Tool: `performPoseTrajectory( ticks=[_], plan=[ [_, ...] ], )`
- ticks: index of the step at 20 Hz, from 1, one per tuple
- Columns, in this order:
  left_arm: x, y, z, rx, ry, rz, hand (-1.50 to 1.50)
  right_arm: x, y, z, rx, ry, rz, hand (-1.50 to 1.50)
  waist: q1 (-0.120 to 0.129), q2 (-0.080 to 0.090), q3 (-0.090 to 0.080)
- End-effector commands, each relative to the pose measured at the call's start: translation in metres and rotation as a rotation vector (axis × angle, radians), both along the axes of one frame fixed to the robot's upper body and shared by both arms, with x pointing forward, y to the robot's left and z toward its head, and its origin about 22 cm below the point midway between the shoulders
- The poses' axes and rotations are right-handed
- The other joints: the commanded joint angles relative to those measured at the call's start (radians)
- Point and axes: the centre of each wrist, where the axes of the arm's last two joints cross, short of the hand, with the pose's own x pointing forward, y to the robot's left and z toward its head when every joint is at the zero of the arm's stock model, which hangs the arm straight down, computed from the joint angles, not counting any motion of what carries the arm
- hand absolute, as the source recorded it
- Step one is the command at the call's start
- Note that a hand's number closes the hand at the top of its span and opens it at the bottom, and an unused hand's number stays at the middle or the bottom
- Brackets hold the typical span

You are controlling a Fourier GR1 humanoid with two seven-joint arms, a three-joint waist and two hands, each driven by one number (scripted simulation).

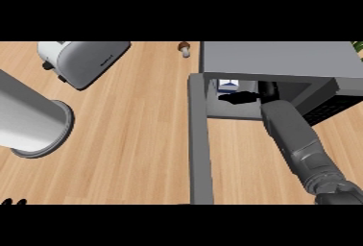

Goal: Pick up the milk, place it into the microwave and close the microwave

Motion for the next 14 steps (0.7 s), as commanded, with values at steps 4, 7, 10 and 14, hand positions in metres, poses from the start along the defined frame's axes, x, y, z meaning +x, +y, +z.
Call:
performPoseTrajectory(
  ticks=[4, 7, 10, 14],
  plan=[
    [0.021, -0.023, 0.006, 0.037, -0.002, -0.048, -1.5, -0.028, -0.015, -0.039, 0.088, 0.033, 0.081, -1.5, -0.045, -0.017, -0.002],
    [0.013, -0.031, 0.005, 0.051, 0.017, -0.063, -1.5, -0.054, -0.014, -0.069, 0.113, 0.035, 0.102, -1.5, -0.061, -0.026, -0.003],
    [0.026, -0.049, 0.015, 0.052, -0.001, -0.104, -1.5, -0.061, -0.012, -0.075, 0.13, 0.055, 0.115, -1.5, -0.059, -0.023, -0.002],
    [0.037, -0.058, 0.007, 0.055, 0.042, -0.116, -1.5, -0.073, -0.013, -0.08, 0.165, 0.068, 0.127, -1.5, -0.088, -0.034, -0.004]
  ],
)
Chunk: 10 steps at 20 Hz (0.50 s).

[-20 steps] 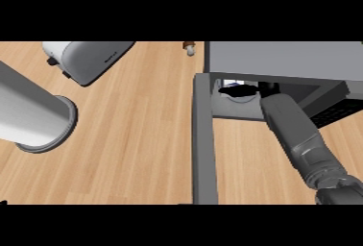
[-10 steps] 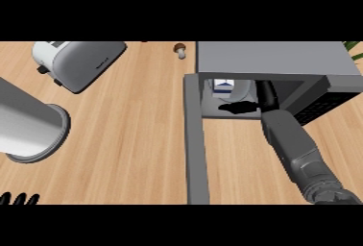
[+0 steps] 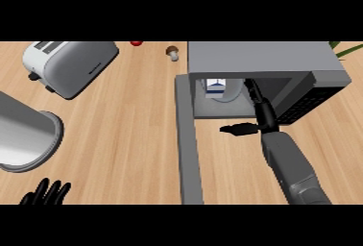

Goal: Pick up the milk, place it into the microwave and close the microwave

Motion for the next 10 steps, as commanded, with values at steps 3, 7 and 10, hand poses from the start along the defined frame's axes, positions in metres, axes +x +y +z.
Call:
performPoseTrajectory(
  ticks=[3, 7, 10],
  plan=[
    [0.03, -0.023, -0.007, 0.021, 0.048, -0.077, -1.5, -0.028, -0.006, -0.017, 0.055, 0.035, 0.048, -1.5, -0.036, -0.007, -0.002],
    [0.038, -0.033, -0.003, 0.081, 0.067, -0.129, 1.5, -0.064, -0.021, -0.032, 0.106, 0.012, 0.069, -1.5, -0.04, -0.008, -0.002],
    [0.048, -0.051, 0.001, 0.114, 0.079, -0.176, 1.5, -0.087, -0.027, -0.032, 0.096, 0.012, 0.049, -1.5, -0.039, -0.006, -0.002]
  ],
)
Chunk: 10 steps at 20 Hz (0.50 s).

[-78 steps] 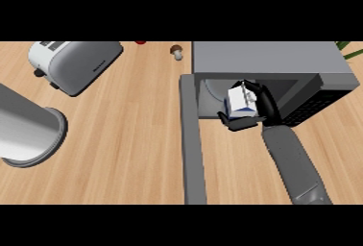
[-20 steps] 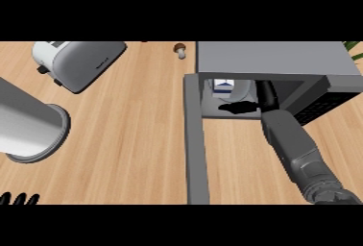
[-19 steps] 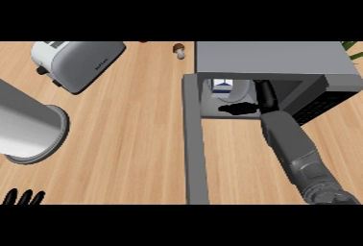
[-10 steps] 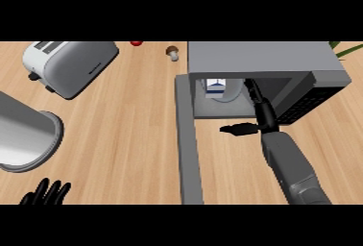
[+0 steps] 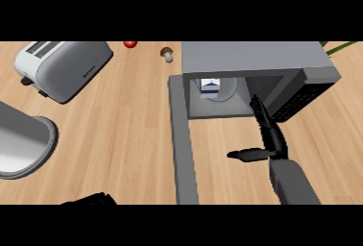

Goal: Pick up the milk, place it into the microwave and close the microwave

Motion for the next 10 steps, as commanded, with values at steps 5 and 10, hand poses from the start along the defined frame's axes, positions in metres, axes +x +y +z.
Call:
performPoseTrajectory(
  ticks=[5, 10],
  plan=[
    [0.036, -0.029, -0.012, 0.115, 0.019, -0.08, 1.5, -0.062, -0.058, 0.027, -0.005, -0.022, -0.036, -1.5, 0.005, 0.005, 0.0],
    [0.078, -0.058, -0.013, 0.211, 0.02, -0.15, 1.5, -0.115, -0.079, 0.034, -0.047, -0.038, -0.128, -1.5, 0.016, 0.013, 0.001]
  ],
)
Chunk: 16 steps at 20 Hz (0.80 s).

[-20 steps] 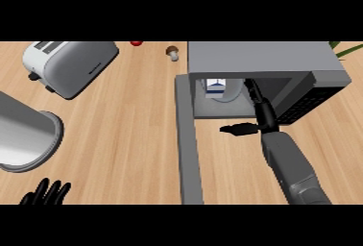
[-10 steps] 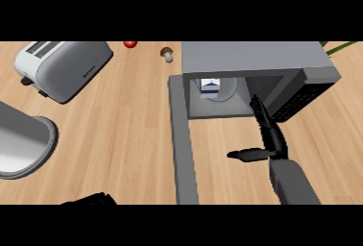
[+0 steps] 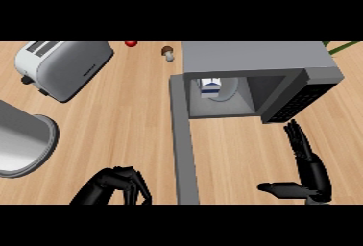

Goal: Pick up the milk, place it into the microwave and close the microwave

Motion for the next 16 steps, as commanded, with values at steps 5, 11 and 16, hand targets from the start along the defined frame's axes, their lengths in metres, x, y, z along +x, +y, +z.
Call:
performPoseTrajectory(
  ticks=[5, 11, 16],
  plan=[
    [0.043, -0.062, -0.028, 0.236, 0.103, -0.278, 1.5, -0.042, -0.04, 0.033, -0.037, -0.028, -0.075, -1.5, 0.001, 0.009, 0.001],
    [0.063, -0.103, -0.069, 0.242, 0.118, -0.333, 1.5, -0.093, -0.058, 0.045, -0.033, -0.067, -0.068, -1.5, 0.005, 0.01, 0.001],
    [0.064, -0.131, -0.099, 0.26, 0.12, -0.42, 1.5, -0.087, -0.065, 0.064, 0.005, -0.115, -0.007, -1.5, -0.009, 0.015, 0.0]
  ],
)
